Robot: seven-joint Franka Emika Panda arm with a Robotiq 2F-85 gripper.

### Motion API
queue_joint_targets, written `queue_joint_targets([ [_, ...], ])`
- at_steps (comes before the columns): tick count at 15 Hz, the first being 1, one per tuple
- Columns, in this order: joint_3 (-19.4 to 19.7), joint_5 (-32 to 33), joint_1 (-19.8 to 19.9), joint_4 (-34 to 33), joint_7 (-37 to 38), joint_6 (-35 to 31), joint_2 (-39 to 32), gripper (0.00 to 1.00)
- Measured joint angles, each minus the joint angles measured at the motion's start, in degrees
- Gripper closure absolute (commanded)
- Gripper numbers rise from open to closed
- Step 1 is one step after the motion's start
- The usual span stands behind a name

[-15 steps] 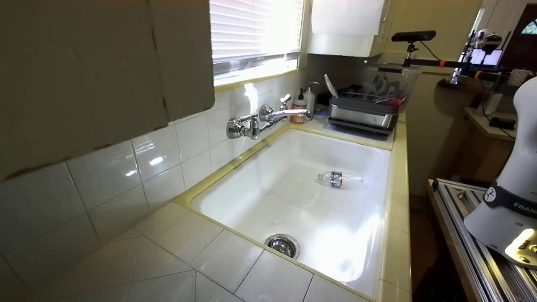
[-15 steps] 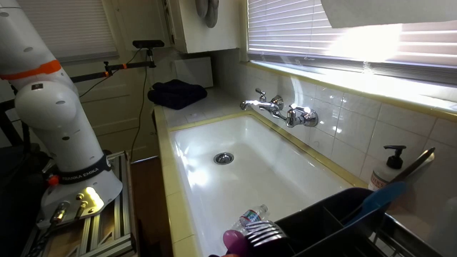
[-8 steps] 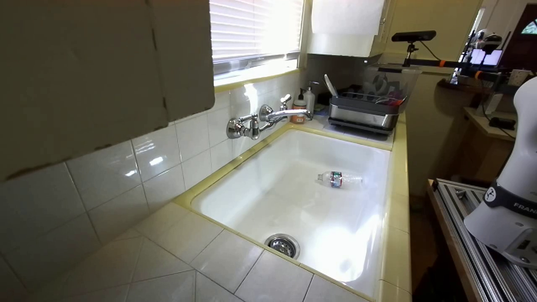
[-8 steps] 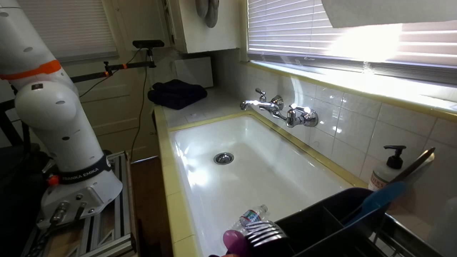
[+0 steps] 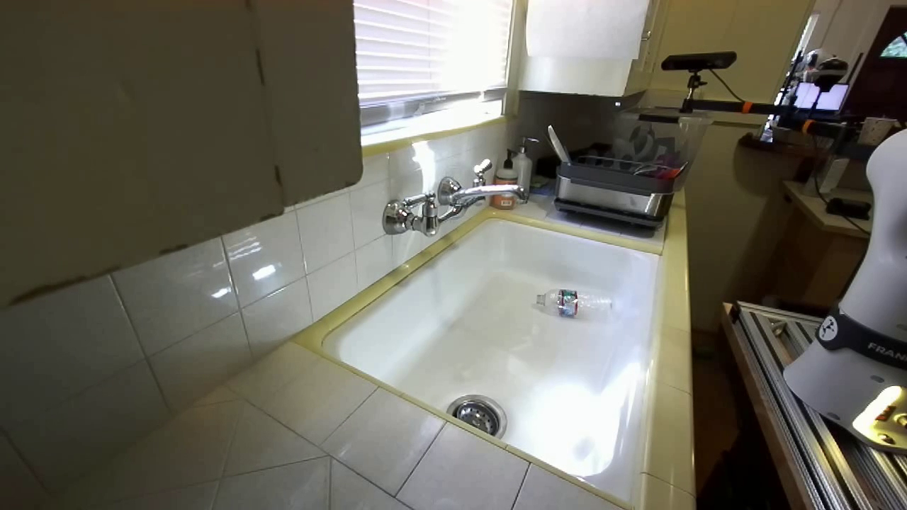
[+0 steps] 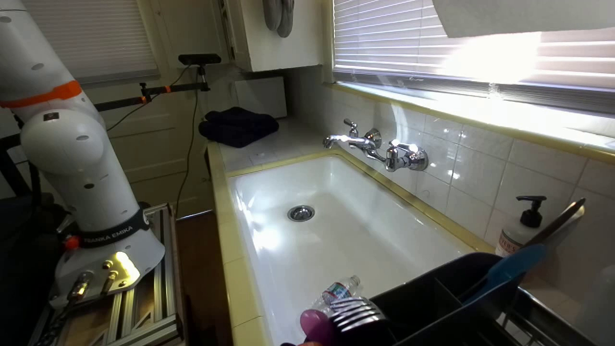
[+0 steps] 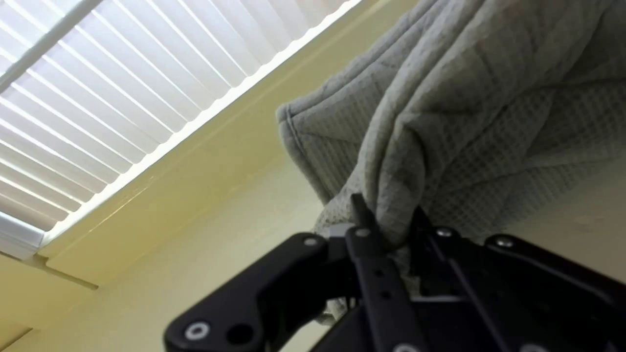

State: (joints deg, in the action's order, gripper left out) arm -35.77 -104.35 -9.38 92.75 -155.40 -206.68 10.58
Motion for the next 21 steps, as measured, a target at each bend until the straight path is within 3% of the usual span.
queue_joint_targets([
  [9, 2.8, 0.47, -3.84, 3.53, -0.09, -0.03, 0.1, 0.96],
  [21, 6.9, 6.55, -8.04, 4.38, -0.09, -1.21, 0.55, 0.96],
])
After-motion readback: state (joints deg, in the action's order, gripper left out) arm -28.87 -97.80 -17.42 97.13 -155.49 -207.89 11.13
